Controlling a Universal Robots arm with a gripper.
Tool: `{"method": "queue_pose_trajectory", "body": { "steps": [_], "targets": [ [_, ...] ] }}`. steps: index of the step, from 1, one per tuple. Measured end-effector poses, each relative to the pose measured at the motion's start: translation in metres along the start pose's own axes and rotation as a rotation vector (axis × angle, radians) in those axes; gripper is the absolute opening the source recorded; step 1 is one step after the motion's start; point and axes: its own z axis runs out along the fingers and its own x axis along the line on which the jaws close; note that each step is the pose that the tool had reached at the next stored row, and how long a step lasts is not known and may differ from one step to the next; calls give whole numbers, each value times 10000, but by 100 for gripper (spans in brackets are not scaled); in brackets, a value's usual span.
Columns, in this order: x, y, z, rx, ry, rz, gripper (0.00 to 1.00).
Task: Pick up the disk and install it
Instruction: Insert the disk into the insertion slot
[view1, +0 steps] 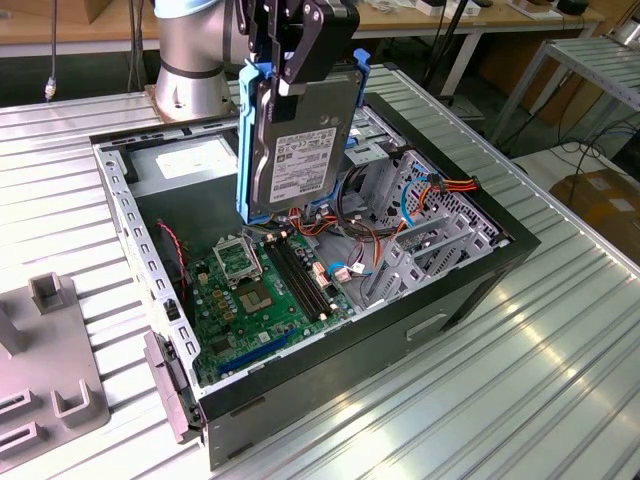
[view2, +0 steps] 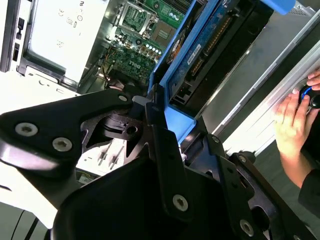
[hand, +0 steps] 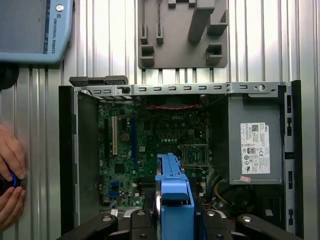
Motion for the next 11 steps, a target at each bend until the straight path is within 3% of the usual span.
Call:
{"method": "queue_pose_trajectory", "body": {
  "steps": [3, 7, 11],
  "targets": [
    [26, -1, 4, -1, -1, -1, 37],
    [199, -12, 21, -10, 1, -2, 37],
    [234, -130, 42, -19, 1, -1, 37]
  ]
}}
